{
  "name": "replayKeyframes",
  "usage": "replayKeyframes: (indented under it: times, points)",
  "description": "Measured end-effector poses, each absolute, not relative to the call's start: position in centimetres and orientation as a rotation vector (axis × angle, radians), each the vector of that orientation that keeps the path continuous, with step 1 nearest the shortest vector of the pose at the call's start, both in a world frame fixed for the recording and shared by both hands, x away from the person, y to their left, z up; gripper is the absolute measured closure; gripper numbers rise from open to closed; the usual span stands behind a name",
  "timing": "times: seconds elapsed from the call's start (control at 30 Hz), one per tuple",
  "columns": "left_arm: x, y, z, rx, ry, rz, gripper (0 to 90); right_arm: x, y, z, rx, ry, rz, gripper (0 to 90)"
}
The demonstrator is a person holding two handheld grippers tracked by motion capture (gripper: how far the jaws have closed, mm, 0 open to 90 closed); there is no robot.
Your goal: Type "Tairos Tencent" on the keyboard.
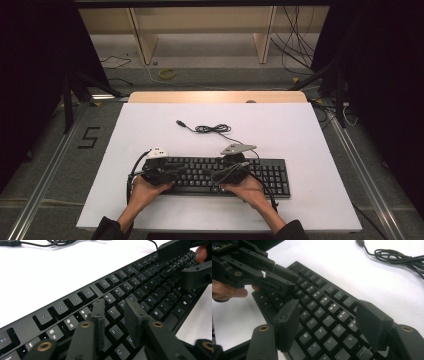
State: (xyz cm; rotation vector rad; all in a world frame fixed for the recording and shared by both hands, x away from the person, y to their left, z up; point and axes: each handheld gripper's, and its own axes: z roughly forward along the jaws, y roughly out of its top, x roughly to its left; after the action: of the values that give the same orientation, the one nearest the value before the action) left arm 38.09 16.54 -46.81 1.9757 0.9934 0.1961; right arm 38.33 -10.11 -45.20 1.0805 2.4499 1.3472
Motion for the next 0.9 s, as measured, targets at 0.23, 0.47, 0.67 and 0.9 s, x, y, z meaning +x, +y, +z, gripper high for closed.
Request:
replayKeyframes:
  times: [0.23,0.47,0.67,0.9]
  points:
    - [37.8,16.7,-46.6,1.950,0.995,0.193,53.1,38.3,-10.0,-45.2,1.076,2.451,1.348,36.7]
    - [37.6,17.3,-46.2,1.904,1.003,0.184,42.9,38.3,-9.8,-45.4,1.078,2.459,1.338,37.2]
    - [37.3,17.8,-45.9,1.881,0.997,0.179,36.9,38.4,-9.7,-45.5,1.083,2.460,1.328,38.7]
    - [36.9,18.2,-45.8,1.881,0.995,0.179,31.7,38.5,-9.7,-45.8,1.096,2.463,1.291,50.0]
